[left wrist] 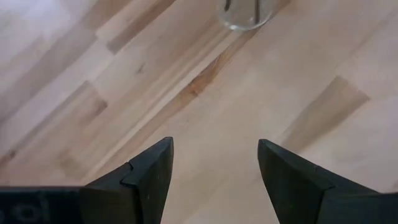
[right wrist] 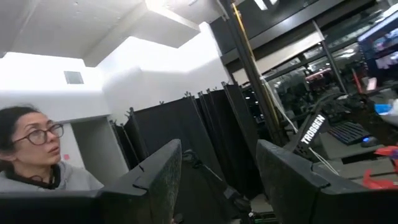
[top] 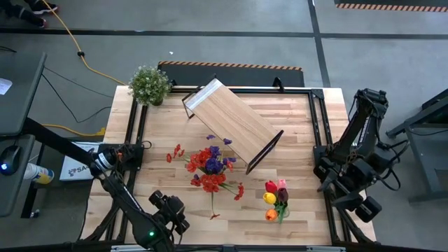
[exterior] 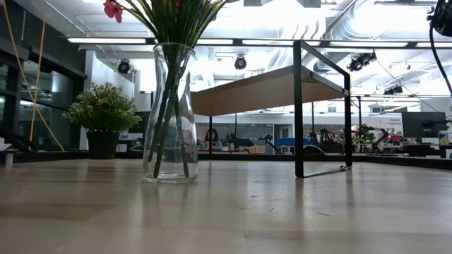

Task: Pick and place flowers into a vace then onto a shelf
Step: Put the left transparent vase on the shelf

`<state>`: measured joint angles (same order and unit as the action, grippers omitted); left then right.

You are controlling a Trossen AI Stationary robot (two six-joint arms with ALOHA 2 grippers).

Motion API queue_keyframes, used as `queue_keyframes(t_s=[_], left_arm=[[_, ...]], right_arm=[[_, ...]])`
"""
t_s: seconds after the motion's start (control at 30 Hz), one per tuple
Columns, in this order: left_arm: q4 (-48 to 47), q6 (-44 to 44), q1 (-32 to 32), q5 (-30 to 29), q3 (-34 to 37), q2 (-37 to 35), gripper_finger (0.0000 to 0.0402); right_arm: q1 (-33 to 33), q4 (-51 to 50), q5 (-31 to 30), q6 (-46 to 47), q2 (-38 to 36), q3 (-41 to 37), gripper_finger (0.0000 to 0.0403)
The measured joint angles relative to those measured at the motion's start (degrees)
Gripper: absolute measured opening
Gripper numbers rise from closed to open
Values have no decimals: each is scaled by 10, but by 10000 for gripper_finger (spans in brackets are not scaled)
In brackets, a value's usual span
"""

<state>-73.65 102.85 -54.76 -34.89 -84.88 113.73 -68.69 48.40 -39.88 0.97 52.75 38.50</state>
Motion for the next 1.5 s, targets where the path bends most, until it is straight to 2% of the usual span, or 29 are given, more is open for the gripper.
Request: queue_keyframes(t_s=[0.13,0.57,0.77,0.97,1.23,1.5], left_arm=[[2,-35,0,-18,0,0,266],[2,-32,0,-17,0,0,266],[6,6,0,-18,5,0,266],[17,85,0,-18,42,0,266],[33,125,0,-60,64,0,266],[37,140,0,-64,69,0,267]], right_arm=[[0,0,-16,0,0,0,200],[0,0,-20,0,0,0,200],[0,0,-20,0,0,0,200],[0,0,-19,0,0,0,200],[0,9,-18,2,0,0,200],[0,14,-18,1,0,0,200]])
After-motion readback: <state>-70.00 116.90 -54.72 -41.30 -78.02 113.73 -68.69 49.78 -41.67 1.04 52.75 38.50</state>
